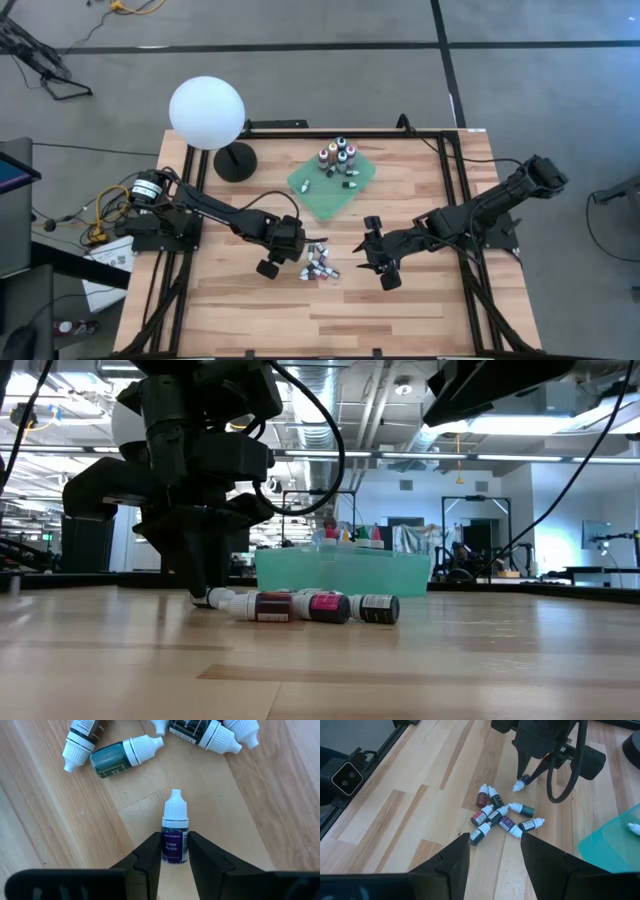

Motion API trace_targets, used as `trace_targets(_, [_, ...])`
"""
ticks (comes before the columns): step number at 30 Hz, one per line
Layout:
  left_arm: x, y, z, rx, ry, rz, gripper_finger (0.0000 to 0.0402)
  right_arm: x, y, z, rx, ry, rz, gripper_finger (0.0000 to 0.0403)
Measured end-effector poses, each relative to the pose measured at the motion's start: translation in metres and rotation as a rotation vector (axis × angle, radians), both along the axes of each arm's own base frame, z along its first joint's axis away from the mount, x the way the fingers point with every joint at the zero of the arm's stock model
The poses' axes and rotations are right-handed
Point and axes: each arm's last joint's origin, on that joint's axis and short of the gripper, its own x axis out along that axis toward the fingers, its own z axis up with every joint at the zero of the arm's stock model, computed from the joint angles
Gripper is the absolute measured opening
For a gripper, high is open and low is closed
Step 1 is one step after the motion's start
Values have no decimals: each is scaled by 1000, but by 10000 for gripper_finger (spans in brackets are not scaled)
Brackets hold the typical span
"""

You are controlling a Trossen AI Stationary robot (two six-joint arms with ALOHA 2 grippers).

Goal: Pick & Place food coloring
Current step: Put the left purple food coloring bottle into the green bin

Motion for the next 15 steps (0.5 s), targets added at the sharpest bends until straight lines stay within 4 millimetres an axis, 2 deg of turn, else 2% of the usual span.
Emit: trace_targets(15, [0,0,0,-3,1,8,87,0,0,0,0,0,0,168])
